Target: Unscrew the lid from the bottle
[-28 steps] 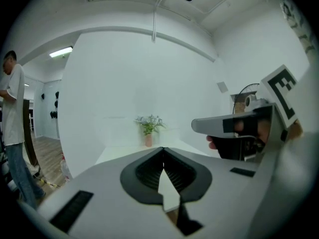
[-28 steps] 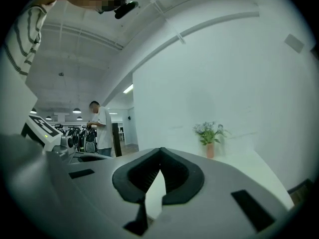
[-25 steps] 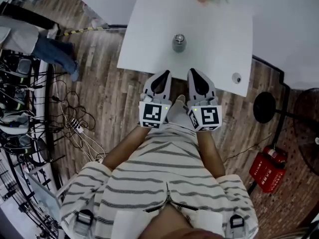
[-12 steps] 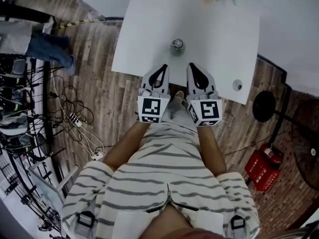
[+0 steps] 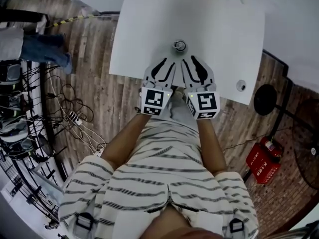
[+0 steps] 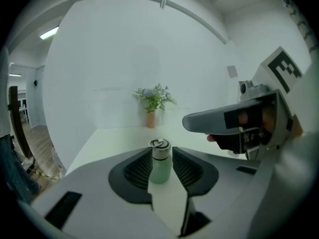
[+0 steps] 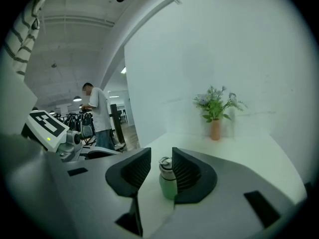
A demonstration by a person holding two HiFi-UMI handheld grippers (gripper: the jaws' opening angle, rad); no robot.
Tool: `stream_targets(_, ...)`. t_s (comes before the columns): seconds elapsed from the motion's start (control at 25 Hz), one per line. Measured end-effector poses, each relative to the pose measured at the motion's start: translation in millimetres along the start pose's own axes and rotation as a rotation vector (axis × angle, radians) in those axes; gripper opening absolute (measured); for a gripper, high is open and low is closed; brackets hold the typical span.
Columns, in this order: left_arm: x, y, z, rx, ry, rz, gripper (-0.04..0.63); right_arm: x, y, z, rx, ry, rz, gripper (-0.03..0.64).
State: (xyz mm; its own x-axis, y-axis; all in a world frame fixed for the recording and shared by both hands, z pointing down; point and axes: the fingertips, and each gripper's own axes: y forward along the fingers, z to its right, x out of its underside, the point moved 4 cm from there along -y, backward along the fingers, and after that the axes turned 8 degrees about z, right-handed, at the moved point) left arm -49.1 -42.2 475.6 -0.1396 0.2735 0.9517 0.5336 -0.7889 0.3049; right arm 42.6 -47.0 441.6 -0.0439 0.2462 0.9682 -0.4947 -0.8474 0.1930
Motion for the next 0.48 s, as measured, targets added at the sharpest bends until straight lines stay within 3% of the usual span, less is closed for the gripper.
stream_targets(0.48, 35.1, 42.0, -14.9, 0.090, 0.021, -0.080, 0.238, 38.1, 38.0, 18.2, -0.035, -0.007, -0.121, 0.238)
